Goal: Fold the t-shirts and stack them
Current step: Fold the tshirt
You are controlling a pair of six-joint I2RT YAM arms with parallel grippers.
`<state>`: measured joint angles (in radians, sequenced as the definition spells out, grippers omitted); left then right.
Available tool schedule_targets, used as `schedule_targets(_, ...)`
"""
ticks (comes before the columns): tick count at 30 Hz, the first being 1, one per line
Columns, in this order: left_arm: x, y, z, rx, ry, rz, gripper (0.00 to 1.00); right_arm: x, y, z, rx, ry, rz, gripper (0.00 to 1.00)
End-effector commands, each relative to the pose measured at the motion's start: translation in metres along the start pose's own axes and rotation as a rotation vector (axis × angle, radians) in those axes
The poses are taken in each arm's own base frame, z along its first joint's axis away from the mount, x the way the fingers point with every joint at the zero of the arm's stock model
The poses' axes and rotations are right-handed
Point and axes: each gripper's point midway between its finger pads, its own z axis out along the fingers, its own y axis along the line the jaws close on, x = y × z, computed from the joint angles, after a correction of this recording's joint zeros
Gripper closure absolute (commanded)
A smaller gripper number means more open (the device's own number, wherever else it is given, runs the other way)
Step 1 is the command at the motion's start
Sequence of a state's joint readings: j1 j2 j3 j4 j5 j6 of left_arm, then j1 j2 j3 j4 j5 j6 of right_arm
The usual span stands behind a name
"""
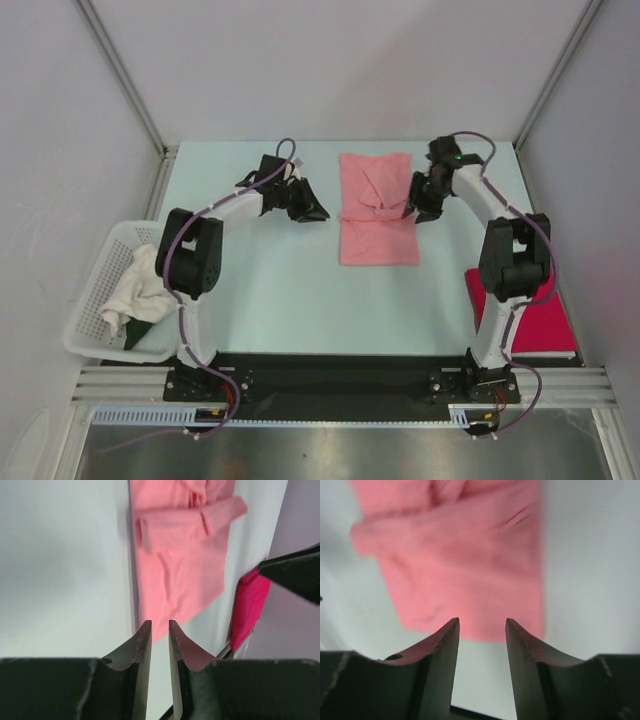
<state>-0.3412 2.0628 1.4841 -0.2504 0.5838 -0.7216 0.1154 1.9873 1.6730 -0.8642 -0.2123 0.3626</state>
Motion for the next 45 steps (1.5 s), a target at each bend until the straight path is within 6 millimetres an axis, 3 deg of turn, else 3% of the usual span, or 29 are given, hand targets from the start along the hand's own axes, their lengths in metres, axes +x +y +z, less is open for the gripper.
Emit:
schedule_targets(1,0.024,-0.01,-0.038,-0.012,-0.001,0.116,0.75,0.025,0.041,-0.002,-0.007,-0.094,-0.115,0.52)
schedule_targets(5,0.059,-0.001,-0.049,-0.021,0.043,0.111,0.76,0.041,0.057,0.021,0.01,-0.089,-0.181,0.51)
schedule_targets(8,0.075,-0.003,-0.054,-0.004,0.059,0.115,0.76,0.044,0.062,0.046,0.033,-0.07,-0.208,0.51)
schedule_targets(13,0.089,-0.006,-0.061,0.013,0.077,0.13,0.77,0.037,0.066,0.067,0.071,-0.082,-0.258,0.51)
schedule_targets(20,0.104,0.005,-0.058,0.01,0.117,0.111,0.79,0.01,0.064,0.083,0.142,-0.121,-0.298,0.51)
schedule_targets(26,0.102,0.001,-0.054,0.03,0.13,0.105,0.79,-0.013,0.064,0.098,0.175,-0.127,-0.297,0.5)
schedule_targets(28,0.101,0.0,-0.054,0.035,0.135,0.106,0.79,-0.035,0.066,0.102,0.179,-0.167,-0.289,0.5)
schedule_targets(30,0.1,-0.003,-0.054,0.041,0.135,0.108,0.8,-0.054,0.073,0.098,0.171,-0.194,-0.285,0.5)
schedule_targets(31,0.1,-0.003,-0.054,0.042,0.139,0.105,0.8,-0.084,0.091,0.085,0.141,-0.269,-0.283,0.49)
schedule_targets(34,0.099,-0.008,-0.055,0.051,0.138,0.112,0.79,-0.111,0.11,0.055,0.105,-0.336,-0.299,0.49)
schedule_targets(35,0.096,-0.011,-0.055,0.057,0.134,0.117,0.78,-0.128,0.121,0.031,0.072,-0.401,-0.294,0.47)
schedule_targets(37,0.094,-0.016,-0.055,0.062,0.127,0.126,0.74,-0.138,0.131,0.002,0.026,-0.446,-0.27,0.44)
schedule_targets(38,0.091,-0.021,-0.055,0.071,0.12,0.134,0.72,-0.141,0.131,-0.022,0.006,-0.469,-0.257,0.43)
schedule_targets(41,0.09,-0.033,-0.051,0.091,0.121,0.148,0.71,-0.132,0.124,-0.046,-0.045,-0.444,-0.214,0.43)
schedule_targets(42,0.088,-0.038,-0.049,0.106,0.115,0.157,0.71,-0.12,0.109,-0.052,-0.045,-0.408,-0.195,0.43)
schedule_targets(44,0.09,-0.052,-0.043,0.146,0.125,0.165,0.7,-0.105,0.103,-0.057,-0.097,-0.371,-0.178,0.44)
schedule_targets(45,0.087,-0.056,-0.036,0.17,0.116,0.18,0.69,-0.086,0.084,-0.056,-0.105,-0.327,-0.151,0.44)
